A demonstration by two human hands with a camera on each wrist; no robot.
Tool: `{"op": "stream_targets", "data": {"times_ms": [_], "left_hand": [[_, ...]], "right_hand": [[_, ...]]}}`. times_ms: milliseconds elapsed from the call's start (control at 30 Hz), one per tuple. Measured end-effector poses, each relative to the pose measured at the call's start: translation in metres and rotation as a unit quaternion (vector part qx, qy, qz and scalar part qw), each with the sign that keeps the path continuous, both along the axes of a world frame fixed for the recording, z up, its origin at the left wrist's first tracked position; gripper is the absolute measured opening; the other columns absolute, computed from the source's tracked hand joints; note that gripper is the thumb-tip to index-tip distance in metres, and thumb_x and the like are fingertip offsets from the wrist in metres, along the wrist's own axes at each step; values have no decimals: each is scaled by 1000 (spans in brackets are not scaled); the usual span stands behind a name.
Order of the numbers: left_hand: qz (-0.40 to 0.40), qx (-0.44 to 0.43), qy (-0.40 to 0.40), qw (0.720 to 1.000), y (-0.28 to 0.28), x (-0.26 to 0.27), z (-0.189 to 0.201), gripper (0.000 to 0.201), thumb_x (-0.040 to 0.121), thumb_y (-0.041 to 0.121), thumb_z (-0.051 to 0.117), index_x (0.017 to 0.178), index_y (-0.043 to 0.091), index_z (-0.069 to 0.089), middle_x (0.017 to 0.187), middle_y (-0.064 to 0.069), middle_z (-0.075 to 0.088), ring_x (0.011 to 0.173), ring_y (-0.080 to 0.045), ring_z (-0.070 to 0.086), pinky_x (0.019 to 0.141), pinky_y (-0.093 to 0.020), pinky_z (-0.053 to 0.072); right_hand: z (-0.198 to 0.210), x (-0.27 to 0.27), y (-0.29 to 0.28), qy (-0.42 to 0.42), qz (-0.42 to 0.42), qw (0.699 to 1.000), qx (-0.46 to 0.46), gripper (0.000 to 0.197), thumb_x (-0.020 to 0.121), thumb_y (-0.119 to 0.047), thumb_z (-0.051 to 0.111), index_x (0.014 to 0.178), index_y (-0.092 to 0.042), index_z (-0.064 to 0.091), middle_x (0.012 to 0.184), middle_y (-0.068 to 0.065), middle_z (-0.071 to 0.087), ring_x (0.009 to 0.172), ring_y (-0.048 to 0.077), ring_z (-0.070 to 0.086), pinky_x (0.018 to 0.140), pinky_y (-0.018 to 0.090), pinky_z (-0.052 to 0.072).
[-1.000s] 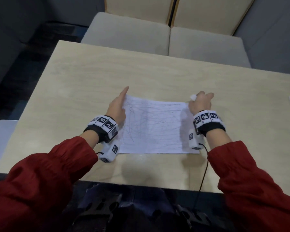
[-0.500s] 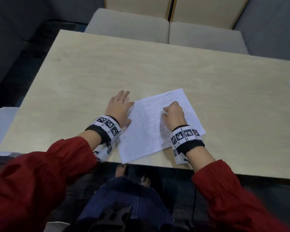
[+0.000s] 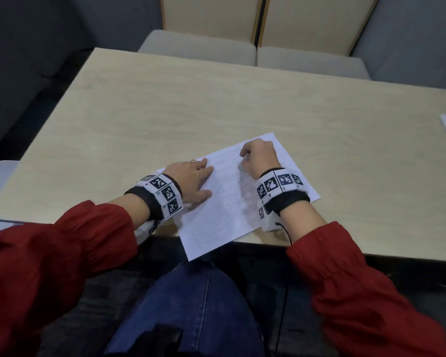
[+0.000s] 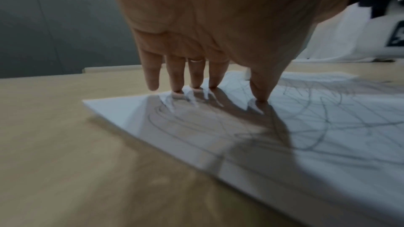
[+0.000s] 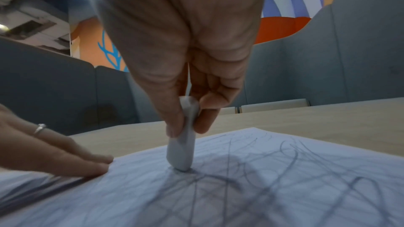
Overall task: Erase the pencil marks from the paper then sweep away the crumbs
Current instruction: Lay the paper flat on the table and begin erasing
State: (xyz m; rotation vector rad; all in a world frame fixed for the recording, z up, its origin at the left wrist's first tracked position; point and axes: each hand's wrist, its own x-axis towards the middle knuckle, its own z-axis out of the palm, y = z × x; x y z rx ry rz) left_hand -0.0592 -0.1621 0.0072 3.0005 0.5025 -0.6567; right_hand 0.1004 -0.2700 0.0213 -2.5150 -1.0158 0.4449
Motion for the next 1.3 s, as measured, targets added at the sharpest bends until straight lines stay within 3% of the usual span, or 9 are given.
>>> {"op": "stream_targets", "data": {"times_ms": [233, 500, 600, 700, 767, 933, 1100, 1200, 1300], "left_hand": [[-74, 69, -36, 994, -19, -28, -2, 59, 92, 64, 41, 139, 29, 46, 135, -2, 46, 118, -23, 51, 80, -34, 47], [-56, 11, -74, 996, -43, -59, -4, 29, 89, 55, 55, 92, 29, 67, 103, 5, 58, 88, -16, 56, 61, -28, 41], [-32, -36, -110, 993, -41, -57, 0, 35, 88, 46, 64, 112, 20, 68, 128, -1, 57, 111, -19, 55, 81, -34, 47], [-21, -39, -72, 996, -45, -49, -2, 64, 92, 49, 57, 141, 10, 45, 150, -9, 39, 131, -27, 43, 106, -38, 38], [-32, -3, -51, 998, -51, -47, -7, 66, 92, 57, 51, 139, 10, 46, 143, -10, 47, 124, -30, 49, 103, -43, 40], [-91, 61, -40, 993, -59, -52, -6, 36, 89, 59, 52, 96, 25, 61, 111, 1, 59, 104, -20, 55, 100, -40, 35], [-24, 0, -61, 998, -36, -25, 0, 76, 88, 56, 59, 143, 8, 42, 149, -13, 37, 137, -29, 35, 111, -44, 32], [-29, -17, -45, 998, -28, -15, -7, 86, 84, 66, 55, 140, 3, 42, 151, -16, 36, 138, -29, 34, 111, -45, 31], [-71, -6, -58, 996, -27, -15, -14, 79, 77, 74, 56, 121, 8, 58, 128, -10, 52, 120, -29, 48, 101, -44, 38]], "right_hand": [[0, -28, -11, -51, 24, 998, -10, 21, 77, 3, 52, 78, -15, 64, 110, 14, 61, 87, 27, 63, 77, 29, 53], [3, -38, -36, -73, -2, 994, -75, 19, 77, -2, 73, 96, -6, 73, 102, 14, 68, 78, 22, 59, 69, 25, 46], [3, -46, -46, -76, 14, 995, -62, 18, 75, -6, 79, 93, -8, 73, 103, 14, 67, 81, 22, 59, 70, 25, 44], [5, -54, -53, -103, 59, 991, -57, 17, 78, -7, 76, 94, -7, 74, 101, 13, 69, 81, 18, 56, 70, 22, 41], [8, -55, -57, -107, 79, 988, -72, 21, 75, -11, 78, 95, -7, 74, 99, 11, 70, 81, 17, 56, 70, 24, 42], [14, -54, -60, -101, 86, 986, -99, 29, 67, -18, 86, 89, -6, 71, 78, 5, 64, 76, 22, 63, 67, 28, 48], [13, -51, -57, -108, 89, 982, -129, 27, 70, -19, 84, 90, -6, 70, 66, 1, 60, 79, 28, 67, 73, 34, 56], [12, -50, -52, -111, 99, 977, -153, 25, 79, -17, 76, 102, -9, 73, 82, 5, 67, 84, 24, 64, 70, 28, 47], [14, -53, -38, -123, 75, 985, -91, 20, 84, -12, 68, 103, -10, 74, 103, 8, 69, 96, 23, 62, 72, 25, 43]]}}
